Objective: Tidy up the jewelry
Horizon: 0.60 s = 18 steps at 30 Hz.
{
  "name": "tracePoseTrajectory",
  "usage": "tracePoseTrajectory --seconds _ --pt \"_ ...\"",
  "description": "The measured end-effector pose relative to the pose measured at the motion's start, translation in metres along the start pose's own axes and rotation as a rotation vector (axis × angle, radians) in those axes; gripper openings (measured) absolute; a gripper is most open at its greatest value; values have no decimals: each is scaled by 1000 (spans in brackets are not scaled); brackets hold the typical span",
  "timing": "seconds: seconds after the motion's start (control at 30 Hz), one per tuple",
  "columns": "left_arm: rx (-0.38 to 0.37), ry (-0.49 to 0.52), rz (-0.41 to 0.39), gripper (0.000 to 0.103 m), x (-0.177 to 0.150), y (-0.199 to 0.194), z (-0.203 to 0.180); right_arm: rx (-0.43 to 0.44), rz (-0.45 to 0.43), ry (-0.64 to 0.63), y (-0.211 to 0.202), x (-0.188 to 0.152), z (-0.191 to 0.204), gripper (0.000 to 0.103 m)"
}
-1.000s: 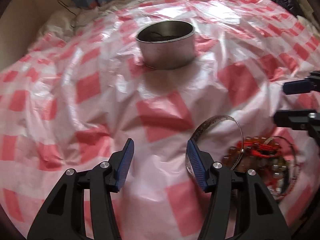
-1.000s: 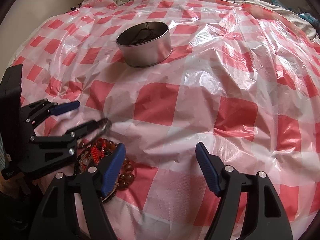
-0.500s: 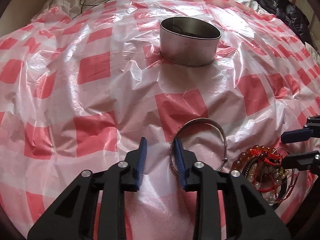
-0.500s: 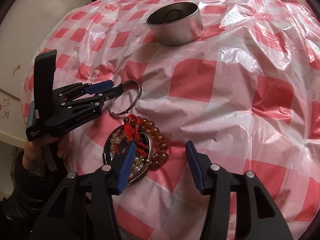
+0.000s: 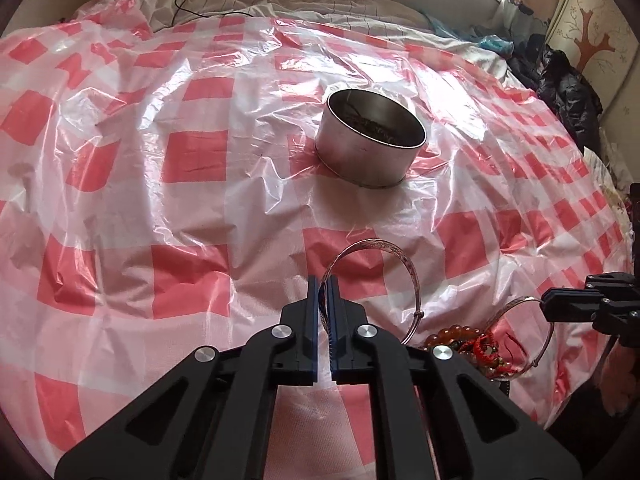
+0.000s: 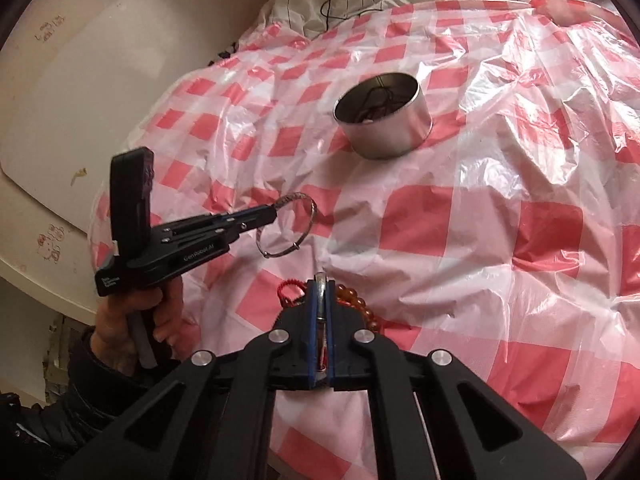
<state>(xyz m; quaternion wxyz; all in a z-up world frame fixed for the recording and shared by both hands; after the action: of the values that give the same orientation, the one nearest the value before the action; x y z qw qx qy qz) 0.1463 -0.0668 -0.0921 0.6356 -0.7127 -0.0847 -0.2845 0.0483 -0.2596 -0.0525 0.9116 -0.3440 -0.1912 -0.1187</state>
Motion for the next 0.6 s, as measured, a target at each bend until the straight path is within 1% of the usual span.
tracePoseTrajectory --seconds 0.07,0.1,0.17,0.23,0.27,0.37,0.43,0.47,0.5,0.53,0.57,0.6 --pt "11 -2 -3 4 1 0 2 9 -26 -7 -6 5 1 4" --pt "13 -5 -3 4 2 0 2 29 -60 -7 -11 9 3 2" --pt "15 -3 -1 4 2 1 1 67 -122 -18 -21 17 10 2" --pt "19 1 1 4 2 3 0 72 -168 -26 -33 22 11 2" --pt "18 2 4 4 1 4 -1 62 -177 -23 -35 24 10 2" --pt "26 7 18 4 -1 8 0 -24 -132 18 -26 24 -8 2" --pt "32 6 31 4 -3 12 0 -78 -61 52 -14 19 -21 2" --pt "36 5 36 4 -4 14 1 -110 -43 61 -10 16 -26 2" --pt "38 3 41 4 -5 15 2 -138 -14 70 -6 12 -31 5" --pt "39 0 44 4 -5 16 3 -139 -3 78 -3 10 -34 8" --pt "40 -1 46 4 -5 17 3 -141 -12 78 -2 9 -35 20" --pt "42 -1 47 4 -5 18 4 -163 -24 56 -2 10 -33 28"
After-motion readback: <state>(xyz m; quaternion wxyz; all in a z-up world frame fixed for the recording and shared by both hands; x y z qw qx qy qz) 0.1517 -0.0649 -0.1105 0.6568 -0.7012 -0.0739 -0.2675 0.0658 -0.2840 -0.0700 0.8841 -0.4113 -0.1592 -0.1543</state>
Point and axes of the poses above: each gripper's, at about its wrist camera, not at the fingertips, and y roughly the way its jaws point, z to its left, x to its top, the point moved 6 cm from there along y, roughly the way its jaws point, and after that the axes turned 12 degrees about x, right-handed, at the moved point
